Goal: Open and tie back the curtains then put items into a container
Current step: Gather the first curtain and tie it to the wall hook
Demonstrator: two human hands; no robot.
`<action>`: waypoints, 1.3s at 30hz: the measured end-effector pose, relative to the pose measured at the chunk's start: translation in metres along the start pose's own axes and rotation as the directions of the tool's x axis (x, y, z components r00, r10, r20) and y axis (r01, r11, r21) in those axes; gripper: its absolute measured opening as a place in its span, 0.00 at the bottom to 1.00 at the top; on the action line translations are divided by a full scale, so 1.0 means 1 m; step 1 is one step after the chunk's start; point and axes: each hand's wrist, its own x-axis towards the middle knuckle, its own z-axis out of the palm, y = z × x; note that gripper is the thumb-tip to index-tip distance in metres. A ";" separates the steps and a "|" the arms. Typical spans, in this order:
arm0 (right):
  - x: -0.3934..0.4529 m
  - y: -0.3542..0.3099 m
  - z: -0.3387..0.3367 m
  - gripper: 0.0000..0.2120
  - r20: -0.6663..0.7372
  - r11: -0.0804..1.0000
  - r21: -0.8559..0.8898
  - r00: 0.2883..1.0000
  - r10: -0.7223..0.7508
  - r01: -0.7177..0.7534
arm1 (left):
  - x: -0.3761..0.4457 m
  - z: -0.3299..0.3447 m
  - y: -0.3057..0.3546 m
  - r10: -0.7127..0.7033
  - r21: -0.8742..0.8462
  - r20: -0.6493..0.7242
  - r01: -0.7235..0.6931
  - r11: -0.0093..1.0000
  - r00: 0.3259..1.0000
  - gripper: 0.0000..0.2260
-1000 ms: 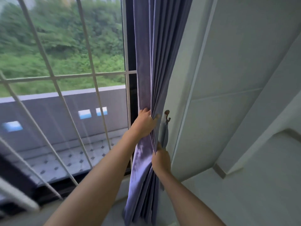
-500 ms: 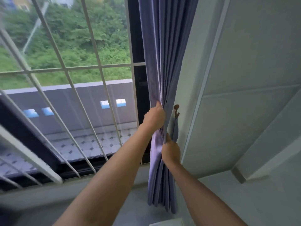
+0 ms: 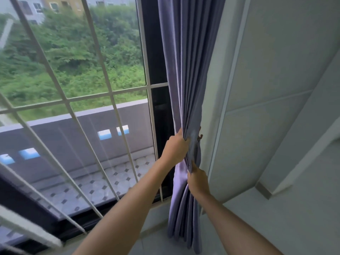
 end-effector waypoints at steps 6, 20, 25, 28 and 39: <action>-0.002 -0.017 0.022 0.15 -0.039 0.999 0.005 0.998 0.048 -0.047 | 0.005 -0.013 -0.009 0.023 0.002 0.039 -0.024 1.000 0.999 0.15; -0.003 -0.008 -0.005 0.13 0.079 0.995 0.032 0.992 0.097 -0.099 | 0.003 0.028 -0.069 0.044 -0.468 -0.241 -0.156 0.870 0.970 0.15; -0.007 -0.007 -0.020 0.14 0.135 0.990 0.004 0.981 0.138 -0.140 | 0.024 0.039 -0.085 -0.046 -0.463 -0.185 -0.045 0.885 0.982 0.17; -0.019 -0.012 -0.030 0.14 0.150 0.989 0.056 0.981 0.125 -0.135 | 0.037 0.039 -0.085 -0.052 -0.500 -0.051 0.019 0.866 0.997 0.18; -0.023 0.010 -0.063 0.12 0.257 0.993 0.000 0.960 0.111 -0.115 | 0.076 0.026 -0.070 0.054 -0.447 0.730 0.416 0.792 0.681 0.10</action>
